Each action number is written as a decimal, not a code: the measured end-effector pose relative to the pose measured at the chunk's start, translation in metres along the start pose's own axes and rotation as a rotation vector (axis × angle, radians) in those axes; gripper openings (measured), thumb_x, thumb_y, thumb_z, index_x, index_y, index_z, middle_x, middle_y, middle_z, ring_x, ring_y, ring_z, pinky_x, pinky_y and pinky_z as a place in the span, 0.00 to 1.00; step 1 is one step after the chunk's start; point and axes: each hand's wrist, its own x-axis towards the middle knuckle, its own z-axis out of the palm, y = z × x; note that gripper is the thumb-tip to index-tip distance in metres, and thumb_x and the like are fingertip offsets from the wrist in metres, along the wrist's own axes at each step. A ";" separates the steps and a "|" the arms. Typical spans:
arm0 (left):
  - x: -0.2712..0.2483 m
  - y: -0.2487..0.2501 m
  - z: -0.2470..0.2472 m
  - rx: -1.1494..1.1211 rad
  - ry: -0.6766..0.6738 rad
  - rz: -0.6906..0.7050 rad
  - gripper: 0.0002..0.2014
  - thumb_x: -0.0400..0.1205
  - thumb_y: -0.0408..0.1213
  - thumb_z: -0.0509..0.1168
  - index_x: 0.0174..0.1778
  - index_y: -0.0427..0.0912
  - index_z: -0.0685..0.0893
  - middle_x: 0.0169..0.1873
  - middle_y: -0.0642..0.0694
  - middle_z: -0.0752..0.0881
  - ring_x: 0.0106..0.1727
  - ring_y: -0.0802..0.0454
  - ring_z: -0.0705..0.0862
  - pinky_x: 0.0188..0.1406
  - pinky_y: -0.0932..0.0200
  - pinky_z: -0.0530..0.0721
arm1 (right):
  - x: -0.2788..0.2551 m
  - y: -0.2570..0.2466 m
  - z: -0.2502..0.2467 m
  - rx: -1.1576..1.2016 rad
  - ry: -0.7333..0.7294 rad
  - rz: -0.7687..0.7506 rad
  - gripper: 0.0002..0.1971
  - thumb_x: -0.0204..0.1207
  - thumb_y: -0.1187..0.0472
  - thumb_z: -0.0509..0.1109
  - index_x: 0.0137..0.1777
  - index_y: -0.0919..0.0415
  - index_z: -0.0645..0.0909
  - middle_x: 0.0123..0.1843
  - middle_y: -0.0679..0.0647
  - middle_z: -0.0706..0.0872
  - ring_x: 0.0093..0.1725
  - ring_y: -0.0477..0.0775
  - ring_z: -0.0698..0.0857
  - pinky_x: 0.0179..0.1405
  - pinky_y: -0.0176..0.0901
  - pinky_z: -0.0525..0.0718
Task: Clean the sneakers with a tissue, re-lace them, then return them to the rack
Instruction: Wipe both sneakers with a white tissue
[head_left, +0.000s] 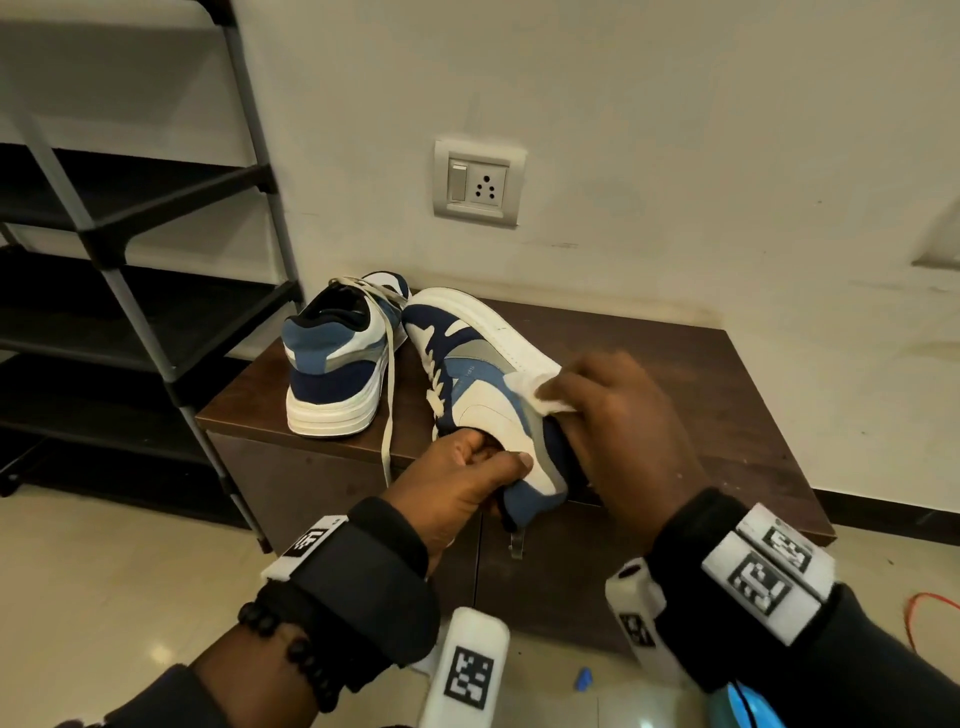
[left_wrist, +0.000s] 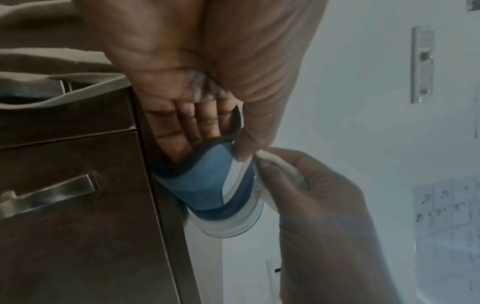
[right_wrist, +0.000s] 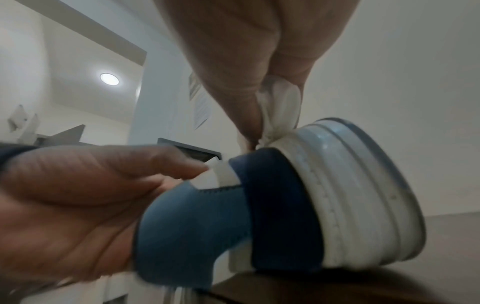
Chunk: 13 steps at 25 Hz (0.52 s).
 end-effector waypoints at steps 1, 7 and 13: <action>-0.001 0.001 -0.001 0.032 0.000 -0.010 0.05 0.81 0.34 0.66 0.50 0.41 0.84 0.45 0.46 0.89 0.48 0.54 0.87 0.44 0.62 0.84 | -0.005 -0.010 0.003 -0.006 -0.035 -0.077 0.11 0.65 0.65 0.77 0.49 0.60 0.88 0.47 0.57 0.86 0.46 0.58 0.83 0.35 0.43 0.81; -0.005 0.009 -0.011 0.089 -0.021 -0.148 0.08 0.76 0.37 0.67 0.34 0.40 0.76 0.34 0.41 0.79 0.38 0.49 0.78 0.36 0.59 0.73 | 0.010 0.004 -0.015 0.082 -0.067 0.059 0.11 0.67 0.67 0.78 0.49 0.57 0.89 0.50 0.55 0.87 0.51 0.57 0.84 0.46 0.39 0.73; -0.010 0.003 -0.010 -0.244 -0.012 -0.107 0.21 0.71 0.36 0.73 0.60 0.35 0.84 0.55 0.36 0.89 0.59 0.39 0.86 0.65 0.43 0.80 | 0.007 -0.006 -0.014 0.088 -0.150 -0.092 0.12 0.65 0.68 0.80 0.48 0.56 0.89 0.48 0.55 0.88 0.49 0.57 0.84 0.44 0.41 0.78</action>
